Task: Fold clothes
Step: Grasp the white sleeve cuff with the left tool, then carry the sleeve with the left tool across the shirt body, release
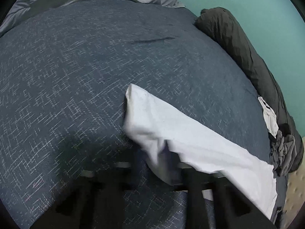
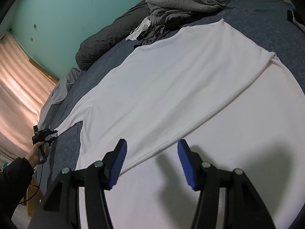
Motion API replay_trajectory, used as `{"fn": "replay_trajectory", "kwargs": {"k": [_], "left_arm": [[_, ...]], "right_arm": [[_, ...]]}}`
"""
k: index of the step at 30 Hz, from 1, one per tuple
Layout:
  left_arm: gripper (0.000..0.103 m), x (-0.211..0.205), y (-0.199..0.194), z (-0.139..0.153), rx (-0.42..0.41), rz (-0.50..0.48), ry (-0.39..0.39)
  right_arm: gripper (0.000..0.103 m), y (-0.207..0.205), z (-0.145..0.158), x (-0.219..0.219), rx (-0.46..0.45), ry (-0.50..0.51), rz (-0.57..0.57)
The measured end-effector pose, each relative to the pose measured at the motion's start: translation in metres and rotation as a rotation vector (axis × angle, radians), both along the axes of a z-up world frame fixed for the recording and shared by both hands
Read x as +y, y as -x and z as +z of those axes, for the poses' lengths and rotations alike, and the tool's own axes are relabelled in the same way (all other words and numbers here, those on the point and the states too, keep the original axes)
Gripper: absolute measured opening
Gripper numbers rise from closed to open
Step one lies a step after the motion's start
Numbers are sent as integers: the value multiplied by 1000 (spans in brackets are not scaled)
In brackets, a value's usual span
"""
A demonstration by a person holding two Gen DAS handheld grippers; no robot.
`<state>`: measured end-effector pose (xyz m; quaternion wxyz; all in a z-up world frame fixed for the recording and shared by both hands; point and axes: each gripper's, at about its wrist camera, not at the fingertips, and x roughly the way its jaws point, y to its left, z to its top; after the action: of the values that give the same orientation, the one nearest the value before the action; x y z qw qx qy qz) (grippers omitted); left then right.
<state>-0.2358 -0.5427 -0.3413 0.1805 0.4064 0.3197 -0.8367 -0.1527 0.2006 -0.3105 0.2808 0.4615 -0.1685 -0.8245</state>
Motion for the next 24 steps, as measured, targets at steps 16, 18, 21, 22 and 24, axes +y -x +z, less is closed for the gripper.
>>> {"fn": "replay_trajectory", "kwargs": {"k": [16, 18, 21, 22, 24], "left_arm": [[6, 90, 0, 123, 171, -252, 46], [6, 115, 3, 143, 190, -298, 51], [6, 157, 10, 165, 209, -366, 56], [6, 171, 11, 172, 213, -388, 57], [6, 199, 13, 182, 218, -426, 59]], "right_arm": [[56, 2, 1, 14, -18, 40, -29], [56, 1, 3, 19, -20, 47, -38], [56, 2, 7, 31, -16, 65, -58], [56, 1, 9, 36, -7, 59, -69], [56, 1, 12, 45, 4, 50, -88]]}}
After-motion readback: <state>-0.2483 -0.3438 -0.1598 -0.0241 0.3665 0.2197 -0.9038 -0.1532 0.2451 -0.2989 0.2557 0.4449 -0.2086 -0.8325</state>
